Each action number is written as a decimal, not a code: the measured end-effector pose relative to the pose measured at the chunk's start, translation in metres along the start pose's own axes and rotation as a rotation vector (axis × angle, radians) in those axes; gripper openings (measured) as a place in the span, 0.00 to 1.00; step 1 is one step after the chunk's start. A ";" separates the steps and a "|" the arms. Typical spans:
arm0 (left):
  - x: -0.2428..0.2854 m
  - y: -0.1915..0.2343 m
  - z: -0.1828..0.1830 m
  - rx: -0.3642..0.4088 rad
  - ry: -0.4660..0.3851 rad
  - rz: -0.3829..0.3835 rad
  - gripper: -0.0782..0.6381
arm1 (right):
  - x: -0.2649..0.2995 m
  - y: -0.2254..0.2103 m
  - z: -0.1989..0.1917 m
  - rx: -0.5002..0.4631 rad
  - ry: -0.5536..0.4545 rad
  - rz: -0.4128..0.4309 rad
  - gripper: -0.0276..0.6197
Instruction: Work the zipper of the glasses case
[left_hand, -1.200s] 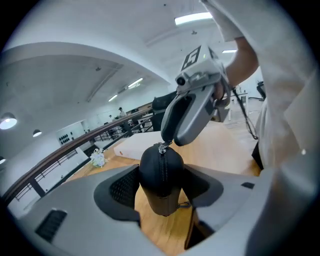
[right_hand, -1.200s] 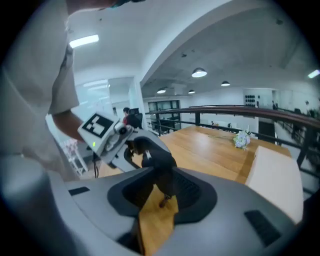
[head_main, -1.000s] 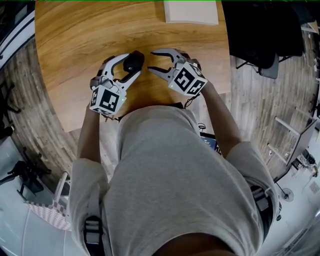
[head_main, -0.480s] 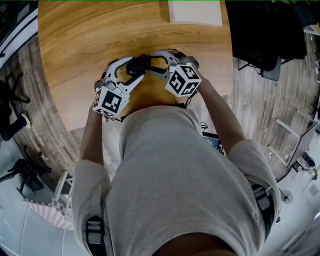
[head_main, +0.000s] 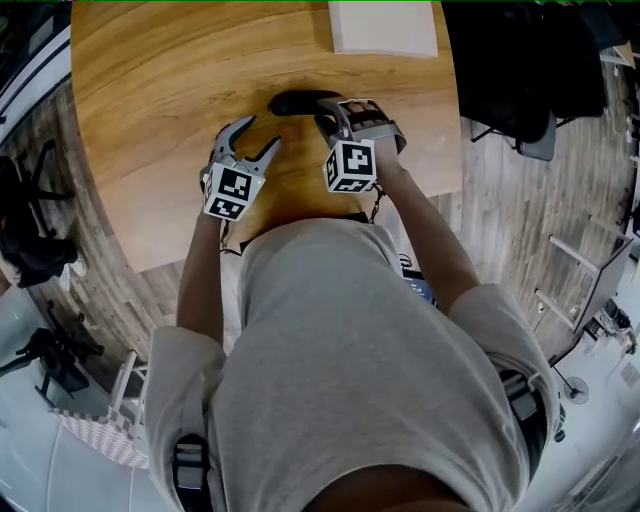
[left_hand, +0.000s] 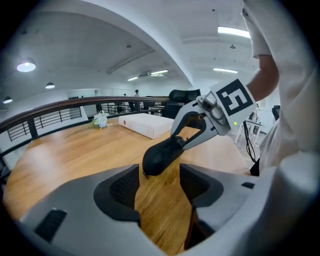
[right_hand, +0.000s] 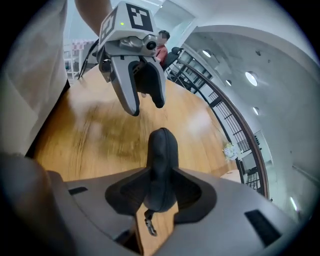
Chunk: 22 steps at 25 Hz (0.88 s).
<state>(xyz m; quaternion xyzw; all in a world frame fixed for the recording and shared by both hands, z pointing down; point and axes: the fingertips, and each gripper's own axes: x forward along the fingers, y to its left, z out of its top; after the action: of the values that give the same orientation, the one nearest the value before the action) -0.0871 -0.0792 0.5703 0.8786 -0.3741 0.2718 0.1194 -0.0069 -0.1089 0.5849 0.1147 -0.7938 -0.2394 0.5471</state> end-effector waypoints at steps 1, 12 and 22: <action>0.001 0.001 -0.002 -0.028 0.002 0.009 0.49 | 0.001 0.001 0.000 0.005 -0.001 -0.008 0.27; -0.012 0.022 0.014 -0.335 -0.044 0.222 0.17 | -0.027 -0.032 0.004 0.623 -0.226 -0.088 0.30; -0.047 0.033 0.079 -0.229 -0.165 0.319 0.14 | -0.096 -0.070 0.001 1.005 -0.385 -0.363 0.08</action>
<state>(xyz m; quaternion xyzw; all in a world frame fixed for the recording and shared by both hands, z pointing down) -0.1070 -0.1067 0.4789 0.8081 -0.5455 0.1699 0.1429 0.0226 -0.1262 0.4709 0.4499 -0.8632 0.0608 0.2207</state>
